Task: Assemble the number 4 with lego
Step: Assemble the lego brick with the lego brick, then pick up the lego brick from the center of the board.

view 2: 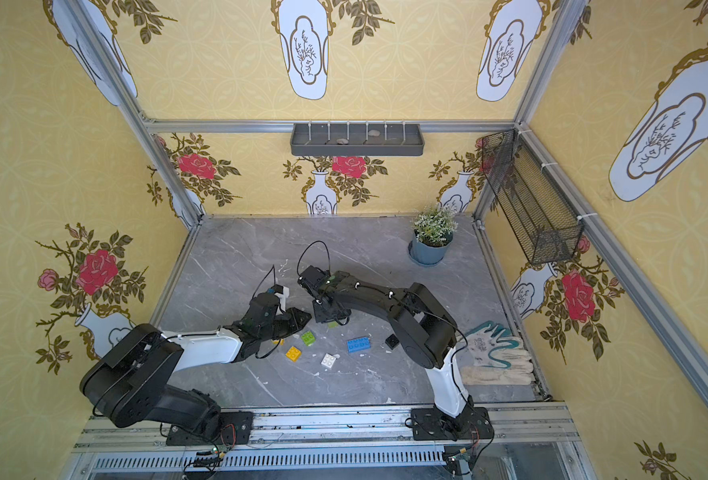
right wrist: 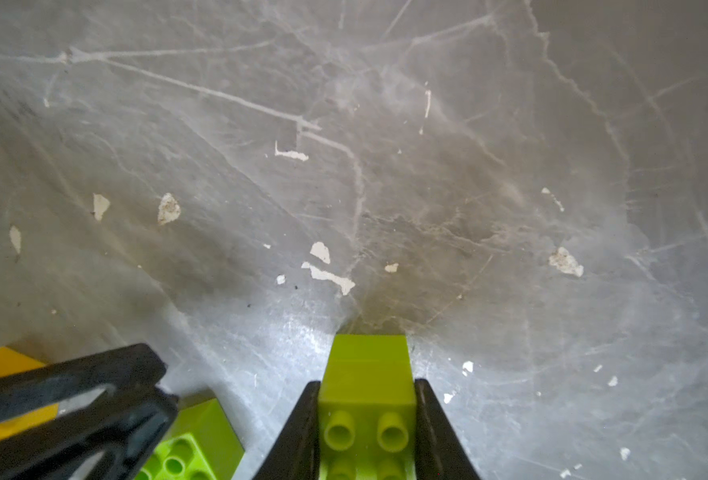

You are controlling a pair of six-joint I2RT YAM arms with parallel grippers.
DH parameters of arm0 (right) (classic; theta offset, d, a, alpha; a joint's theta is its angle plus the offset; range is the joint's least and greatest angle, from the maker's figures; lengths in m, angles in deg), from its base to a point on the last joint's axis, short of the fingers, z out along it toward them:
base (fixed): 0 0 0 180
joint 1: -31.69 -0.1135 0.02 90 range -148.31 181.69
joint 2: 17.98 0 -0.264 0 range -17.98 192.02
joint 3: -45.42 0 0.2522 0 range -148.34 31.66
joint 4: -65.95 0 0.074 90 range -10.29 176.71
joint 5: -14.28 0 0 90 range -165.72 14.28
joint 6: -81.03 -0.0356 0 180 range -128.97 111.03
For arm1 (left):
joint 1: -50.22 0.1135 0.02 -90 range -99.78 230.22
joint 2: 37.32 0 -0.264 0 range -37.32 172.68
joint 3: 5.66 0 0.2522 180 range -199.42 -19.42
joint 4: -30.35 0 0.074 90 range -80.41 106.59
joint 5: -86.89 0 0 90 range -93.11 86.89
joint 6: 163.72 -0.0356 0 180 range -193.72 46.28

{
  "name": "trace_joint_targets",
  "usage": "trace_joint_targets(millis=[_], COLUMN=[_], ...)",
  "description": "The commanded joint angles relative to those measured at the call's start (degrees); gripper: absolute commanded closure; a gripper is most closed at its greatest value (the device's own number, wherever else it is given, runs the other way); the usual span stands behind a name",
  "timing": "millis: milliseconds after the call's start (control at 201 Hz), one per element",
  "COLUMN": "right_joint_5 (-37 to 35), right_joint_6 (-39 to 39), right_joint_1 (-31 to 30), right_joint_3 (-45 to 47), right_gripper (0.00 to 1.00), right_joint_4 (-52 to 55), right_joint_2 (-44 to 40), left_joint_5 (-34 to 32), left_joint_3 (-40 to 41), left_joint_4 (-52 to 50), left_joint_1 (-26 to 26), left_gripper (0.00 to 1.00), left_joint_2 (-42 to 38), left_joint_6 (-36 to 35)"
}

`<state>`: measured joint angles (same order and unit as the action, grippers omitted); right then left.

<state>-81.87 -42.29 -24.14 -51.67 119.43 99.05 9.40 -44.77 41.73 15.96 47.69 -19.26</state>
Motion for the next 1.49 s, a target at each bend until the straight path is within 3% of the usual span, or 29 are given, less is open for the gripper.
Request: trace_joint_targets(millis=[0,204,528,806,1016,1150,1329,1484], right_joint_5=[2.15,-0.6,-2.64,-2.68,-7.37,-10.14,-9.66,-9.19], right_joint_6=[-0.85,-1.95,-2.02,-2.2,-3.32,-4.93,-7.5,-10.09], right_joint_1=[-0.18,-0.35,-0.57,-1.04,-1.56,-0.87,1.89,4.14], right_joint_3=[1.72,-0.57,-2.16,-1.27,0.96,8.51,21.37,27.13], right_gripper=[0.8,0.67,0.55,0.27,0.21,0.21,0.2,0.21], right_joint_4=[6.68,6.29,5.11,3.38,1.93,2.1,4.58,5.78], right_joint_2=[3.1,1.27,0.9,-1.6,-9.73,-18.3,-25.75,-26.97], left_joint_5=[-0.6,-0.36,-0.91,-0.47,-1.68,-3.64,-4.84,-6.35], left_joint_3=[-0.58,-0.72,-1.35,-1.63,-2.46,-4.0,-3.88,-2.97], left_joint_4=[-0.98,-0.98,-1.37,-1.4,-2.97,-7.03,-8.03,-8.42], left_joint_1=[-0.7,-1.07,-1.07,-1.25,-1.94,-3.38,-4.22,-4.24], left_gripper=[0.76,0.76,0.76,0.74,0.65,0.61,0.64,0.64], left_joint_2=[0.04,0.68,0.42,1.03,0.21,-1.43,-2.87,-5.17], left_joint_6=[-1.05,0.68,-0.13,-1.29,-2.27,-3.5,-2.93,-1.52])
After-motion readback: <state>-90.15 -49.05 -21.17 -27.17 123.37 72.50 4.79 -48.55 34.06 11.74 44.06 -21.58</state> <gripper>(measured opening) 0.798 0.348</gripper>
